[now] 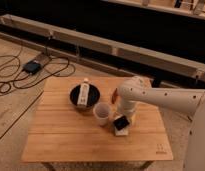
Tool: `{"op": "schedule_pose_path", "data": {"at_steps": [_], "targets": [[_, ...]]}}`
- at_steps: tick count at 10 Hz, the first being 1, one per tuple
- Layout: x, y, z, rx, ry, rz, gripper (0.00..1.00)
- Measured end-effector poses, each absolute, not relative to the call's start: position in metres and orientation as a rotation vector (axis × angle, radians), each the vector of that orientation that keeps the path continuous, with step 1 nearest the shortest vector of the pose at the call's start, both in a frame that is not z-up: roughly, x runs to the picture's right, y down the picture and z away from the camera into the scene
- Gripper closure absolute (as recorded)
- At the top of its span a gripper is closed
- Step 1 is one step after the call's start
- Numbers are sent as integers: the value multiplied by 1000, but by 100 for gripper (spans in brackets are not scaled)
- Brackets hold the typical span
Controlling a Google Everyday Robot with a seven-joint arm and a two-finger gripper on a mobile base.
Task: Place the eraser on the white sponge
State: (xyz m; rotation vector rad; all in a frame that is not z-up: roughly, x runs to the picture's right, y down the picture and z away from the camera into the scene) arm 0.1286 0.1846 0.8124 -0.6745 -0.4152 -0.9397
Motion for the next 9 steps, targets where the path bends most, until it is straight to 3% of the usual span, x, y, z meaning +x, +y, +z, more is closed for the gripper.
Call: {"op": "schedule_pose_path", "data": {"at_steps": [9], "targets": [[133, 163, 803, -580, -400, -892, 37]]}}
